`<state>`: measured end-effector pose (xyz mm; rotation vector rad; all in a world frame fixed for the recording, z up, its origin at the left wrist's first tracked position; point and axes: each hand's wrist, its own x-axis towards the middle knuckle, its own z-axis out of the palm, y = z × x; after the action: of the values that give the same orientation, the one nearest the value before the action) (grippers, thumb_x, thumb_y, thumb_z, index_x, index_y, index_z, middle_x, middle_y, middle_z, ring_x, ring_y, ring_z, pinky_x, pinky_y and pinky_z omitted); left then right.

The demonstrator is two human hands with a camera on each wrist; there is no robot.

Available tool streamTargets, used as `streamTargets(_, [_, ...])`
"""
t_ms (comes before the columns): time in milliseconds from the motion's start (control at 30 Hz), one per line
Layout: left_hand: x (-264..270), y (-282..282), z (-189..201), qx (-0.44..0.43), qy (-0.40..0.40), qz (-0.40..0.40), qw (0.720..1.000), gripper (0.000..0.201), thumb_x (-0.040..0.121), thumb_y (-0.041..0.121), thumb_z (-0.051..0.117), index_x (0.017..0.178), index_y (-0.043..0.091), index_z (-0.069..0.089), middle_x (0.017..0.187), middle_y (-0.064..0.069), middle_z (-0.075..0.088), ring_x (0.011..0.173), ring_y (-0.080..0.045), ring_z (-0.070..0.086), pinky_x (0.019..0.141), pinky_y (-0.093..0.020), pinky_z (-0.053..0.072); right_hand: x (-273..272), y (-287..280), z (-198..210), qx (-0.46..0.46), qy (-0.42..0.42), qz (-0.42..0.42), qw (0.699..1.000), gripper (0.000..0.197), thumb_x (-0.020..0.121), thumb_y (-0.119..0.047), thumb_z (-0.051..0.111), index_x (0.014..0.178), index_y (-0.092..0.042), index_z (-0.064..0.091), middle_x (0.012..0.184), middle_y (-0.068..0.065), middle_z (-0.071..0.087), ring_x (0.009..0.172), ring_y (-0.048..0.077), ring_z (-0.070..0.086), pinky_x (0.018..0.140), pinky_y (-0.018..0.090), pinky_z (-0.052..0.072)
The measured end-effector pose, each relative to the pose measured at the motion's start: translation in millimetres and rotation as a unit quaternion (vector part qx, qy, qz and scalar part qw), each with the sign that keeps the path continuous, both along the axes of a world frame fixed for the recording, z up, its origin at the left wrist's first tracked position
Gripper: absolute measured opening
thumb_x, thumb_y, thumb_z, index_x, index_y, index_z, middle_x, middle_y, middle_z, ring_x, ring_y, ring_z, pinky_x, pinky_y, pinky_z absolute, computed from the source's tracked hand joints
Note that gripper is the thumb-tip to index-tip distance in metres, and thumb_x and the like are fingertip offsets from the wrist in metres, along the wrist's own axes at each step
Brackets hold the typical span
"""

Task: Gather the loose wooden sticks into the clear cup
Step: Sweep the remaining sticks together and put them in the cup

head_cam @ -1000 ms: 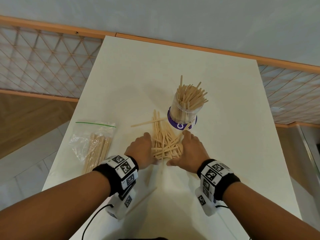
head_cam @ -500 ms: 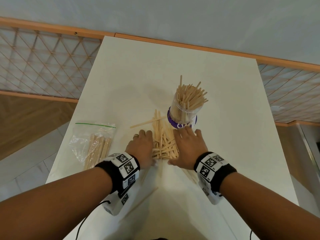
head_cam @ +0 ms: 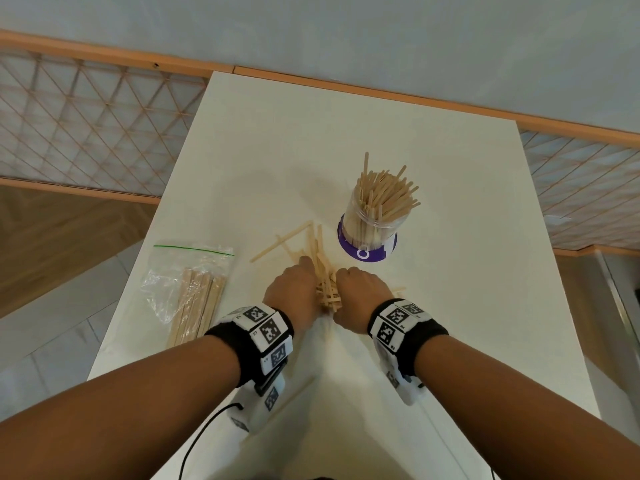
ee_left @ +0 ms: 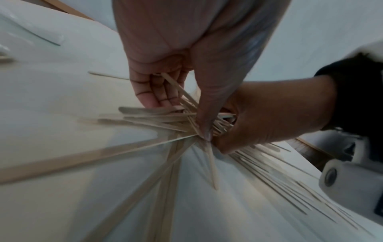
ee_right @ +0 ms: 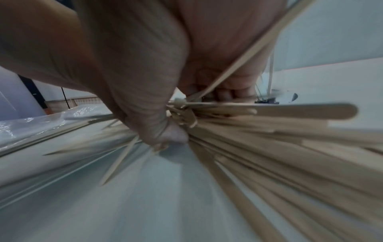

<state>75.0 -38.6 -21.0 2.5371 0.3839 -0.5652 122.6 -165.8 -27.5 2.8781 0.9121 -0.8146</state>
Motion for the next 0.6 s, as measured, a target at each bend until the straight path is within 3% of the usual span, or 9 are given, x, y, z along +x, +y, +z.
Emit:
streamTargets(100, [-2, 17, 1, 0.001, 0.002, -0.013, 1.000, 0.057, 0.077, 0.030, 0.073, 0.119, 0.014, 0.037, 0.104, -0.008, 0.065, 0.090, -0.033, 0.065, 0.078, -0.046, 0.055, 3, -5, -2, -0.004, 0.011, 0.010, 1.000, 0.037, 0.087, -0.033, 0.063, 0.114, -0.009, 0.052, 0.112, 0.011, 0.057, 0.101, 0.031, 0.058, 0.079, 0.036, 0.044])
streamTargets(200, [-3, 35, 1, 0.003, 0.024, -0.028, 0.999, 0.058, 0.076, 0.022, 0.071, 0.123, 0.020, 0.036, 0.105, -0.009, 0.067, 0.091, -0.033, 0.065, 0.080, -0.048, 0.056, 6, -11, 1, -0.005, 0.001, 0.015, 1.000, 0.035, 0.090, -0.039, 0.056, 0.112, -0.012, 0.052, 0.107, 0.007, 0.056, 0.096, 0.029, 0.058, 0.072, 0.034, 0.041])
streamTargets(333, [-4, 45, 3, 0.024, 0.060, -0.070, 0.995, 0.071, 0.076, 0.028, 0.076, 0.134, 0.016, 0.038, 0.124, -0.012, 0.057, 0.111, -0.033, 0.058, 0.092, -0.047, 0.051, 11, -15, 8, -0.003, 0.017, 0.021, 1.000, 0.023, 0.092, -0.035, 0.050, 0.100, -0.015, 0.042, 0.097, 0.007, 0.060, 0.079, 0.027, 0.053, 0.067, 0.033, 0.038])
streamTargets(433, [0, 46, 10, 0.066, 0.050, -0.108, 0.991, 0.079, 0.075, 0.041, 0.077, 0.140, 0.017, 0.039, 0.133, -0.015, 0.040, 0.122, -0.035, 0.044, 0.100, -0.046, 0.045, 14, -20, 10, 0.009, 0.047, 0.021, 0.999, 0.025, 0.092, -0.030, 0.052, 0.108, -0.016, 0.038, 0.093, 0.008, 0.058, 0.075, 0.026, 0.049, 0.066, 0.034, 0.038])
streamTargets(500, [5, 46, 12, 0.036, 0.031, -0.100, 0.994, 0.069, 0.079, 0.037, 0.074, 0.138, 0.018, 0.043, 0.131, -0.014, 0.043, 0.120, -0.034, 0.047, 0.099, -0.045, 0.047, 14, -24, 8, 0.017, 0.050, 0.032, 0.998, 0.030, 0.092, -0.026, 0.054, 0.116, -0.016, 0.038, 0.097, 0.010, 0.061, 0.076, 0.028, 0.049, 0.066, 0.034, 0.040])
streamTargets(600, [10, 48, 13, -0.020, 0.018, -0.060, 0.998, 0.048, 0.084, 0.027, 0.069, 0.127, 0.018, 0.049, 0.121, -0.012, 0.060, 0.109, -0.030, 0.061, 0.093, -0.044, 0.052, 15, -29, 6, 0.042, 0.050, 0.020, 0.998, 0.023, 0.096, -0.030, 0.052, 0.114, -0.017, 0.044, 0.096, 0.012, 0.063, 0.076, 0.029, 0.052, 0.068, 0.035, 0.044])
